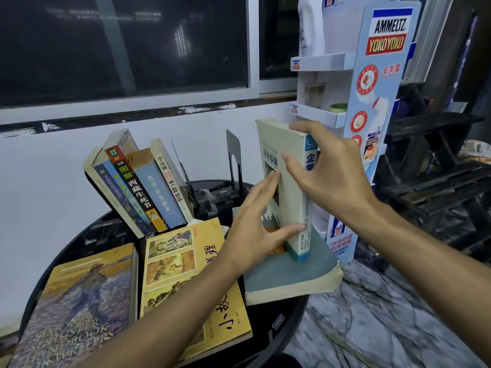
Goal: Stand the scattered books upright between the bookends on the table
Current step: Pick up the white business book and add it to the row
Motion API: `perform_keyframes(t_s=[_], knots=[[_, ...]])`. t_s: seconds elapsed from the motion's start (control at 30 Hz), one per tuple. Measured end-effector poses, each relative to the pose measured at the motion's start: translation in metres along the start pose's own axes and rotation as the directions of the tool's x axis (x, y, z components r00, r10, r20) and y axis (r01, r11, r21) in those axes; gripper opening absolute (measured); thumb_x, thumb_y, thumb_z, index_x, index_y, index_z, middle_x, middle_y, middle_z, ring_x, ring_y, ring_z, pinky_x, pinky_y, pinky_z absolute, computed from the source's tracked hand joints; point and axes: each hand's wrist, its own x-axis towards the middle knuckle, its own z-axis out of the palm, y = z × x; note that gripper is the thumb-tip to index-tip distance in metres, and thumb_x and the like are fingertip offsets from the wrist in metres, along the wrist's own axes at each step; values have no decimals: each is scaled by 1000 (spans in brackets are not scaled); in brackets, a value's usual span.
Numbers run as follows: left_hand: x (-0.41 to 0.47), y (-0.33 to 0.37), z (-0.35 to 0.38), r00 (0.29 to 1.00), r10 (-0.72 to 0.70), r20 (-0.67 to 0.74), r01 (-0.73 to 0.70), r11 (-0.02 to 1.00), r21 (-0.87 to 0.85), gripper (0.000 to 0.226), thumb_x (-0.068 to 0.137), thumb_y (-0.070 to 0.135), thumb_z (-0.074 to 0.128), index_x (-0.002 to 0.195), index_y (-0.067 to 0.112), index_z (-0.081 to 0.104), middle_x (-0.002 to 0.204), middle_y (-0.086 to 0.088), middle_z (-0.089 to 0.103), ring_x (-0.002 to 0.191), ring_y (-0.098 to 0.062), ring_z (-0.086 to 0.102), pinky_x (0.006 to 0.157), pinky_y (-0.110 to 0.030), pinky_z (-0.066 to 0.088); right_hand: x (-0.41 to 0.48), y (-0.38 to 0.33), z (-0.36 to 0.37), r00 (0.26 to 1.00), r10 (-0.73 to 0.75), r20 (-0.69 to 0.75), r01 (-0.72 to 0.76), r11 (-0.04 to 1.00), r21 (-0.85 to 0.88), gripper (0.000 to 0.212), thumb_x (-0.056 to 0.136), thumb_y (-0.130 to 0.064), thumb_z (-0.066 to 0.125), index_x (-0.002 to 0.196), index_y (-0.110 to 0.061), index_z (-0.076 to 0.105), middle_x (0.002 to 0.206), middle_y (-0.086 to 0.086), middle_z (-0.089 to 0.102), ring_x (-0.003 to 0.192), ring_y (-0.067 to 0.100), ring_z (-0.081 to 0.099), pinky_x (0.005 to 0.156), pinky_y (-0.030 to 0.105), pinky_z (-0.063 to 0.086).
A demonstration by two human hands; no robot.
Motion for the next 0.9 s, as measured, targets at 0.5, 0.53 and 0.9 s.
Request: perform_keyframes(t_s=[0.5, 0.53, 0.9], knots=[[27, -35, -109, 997, -78, -3, 69, 860, 505, 76, 96, 26, 68, 159, 25, 27, 162, 7, 31, 148, -10, 29, 123, -27, 20, 37, -37, 29, 1000, -20, 23, 19, 998, 59, 40, 93, -23, 72, 128, -14, 56, 116, 5, 70, 91, 7, 57, 64, 2, 46], [30, -40, -120, 996, -93, -14, 86, 834, 545, 76, 96, 25, 68, 160, 23, 26, 163, 5, 29, 149, -13, 27, 121, -26, 18, 41, -40, 35, 999, -19, 37, 17, 998, 60, 40, 93, -23, 71, 128, -14, 55, 117, 5, 70, 91, 7, 57, 62, 2, 45], [58, -55, -190, 940, -330, -88, 282, 607, 743, 80, 97, 16, 65, 159, 3, 16, 167, -17, 16, 154, -30, 15, 123, -35, 18, 84, -55, 115, 993, -38, 109, 28, 995, 100, 29, 95, -21, 64, 121, -16, 53, 105, 5, 69, 86, 20, 63, 66, 29, 57]])
